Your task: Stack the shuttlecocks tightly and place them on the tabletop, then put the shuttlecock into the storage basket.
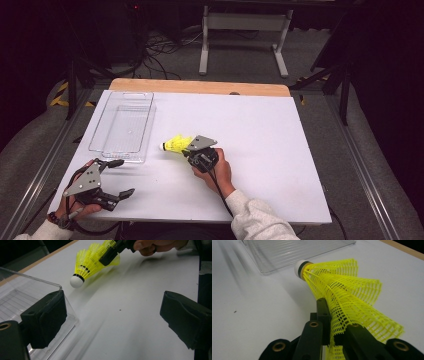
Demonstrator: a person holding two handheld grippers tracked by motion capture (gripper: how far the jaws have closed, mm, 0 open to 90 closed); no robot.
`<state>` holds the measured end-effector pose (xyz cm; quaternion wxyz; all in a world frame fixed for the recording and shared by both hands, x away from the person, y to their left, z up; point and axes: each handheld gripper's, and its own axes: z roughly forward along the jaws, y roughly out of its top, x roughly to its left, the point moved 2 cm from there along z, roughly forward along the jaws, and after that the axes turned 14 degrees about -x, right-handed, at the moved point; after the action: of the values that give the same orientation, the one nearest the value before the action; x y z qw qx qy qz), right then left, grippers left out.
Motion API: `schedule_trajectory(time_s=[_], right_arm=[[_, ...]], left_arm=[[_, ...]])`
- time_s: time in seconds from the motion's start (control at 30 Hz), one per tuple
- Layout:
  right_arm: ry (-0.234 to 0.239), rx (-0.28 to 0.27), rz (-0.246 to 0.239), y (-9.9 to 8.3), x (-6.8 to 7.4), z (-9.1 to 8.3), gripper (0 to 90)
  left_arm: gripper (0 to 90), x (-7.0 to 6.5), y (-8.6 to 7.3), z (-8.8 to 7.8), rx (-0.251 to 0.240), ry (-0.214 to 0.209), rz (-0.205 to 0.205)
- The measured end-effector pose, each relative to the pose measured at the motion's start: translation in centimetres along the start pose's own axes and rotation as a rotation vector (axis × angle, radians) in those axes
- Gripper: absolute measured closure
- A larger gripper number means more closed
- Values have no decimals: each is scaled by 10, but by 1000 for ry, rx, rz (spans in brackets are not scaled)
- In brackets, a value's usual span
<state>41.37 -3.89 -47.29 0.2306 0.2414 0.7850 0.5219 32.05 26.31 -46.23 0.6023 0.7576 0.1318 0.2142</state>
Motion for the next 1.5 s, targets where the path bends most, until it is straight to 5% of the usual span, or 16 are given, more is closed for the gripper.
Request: schedule_trajectory(time_s=[1.5], right_arm=[[-14, -73, 18, 16, -17, -21, 883]], left_arm=[[73, 1, 0, -5, -9, 20, -2]])
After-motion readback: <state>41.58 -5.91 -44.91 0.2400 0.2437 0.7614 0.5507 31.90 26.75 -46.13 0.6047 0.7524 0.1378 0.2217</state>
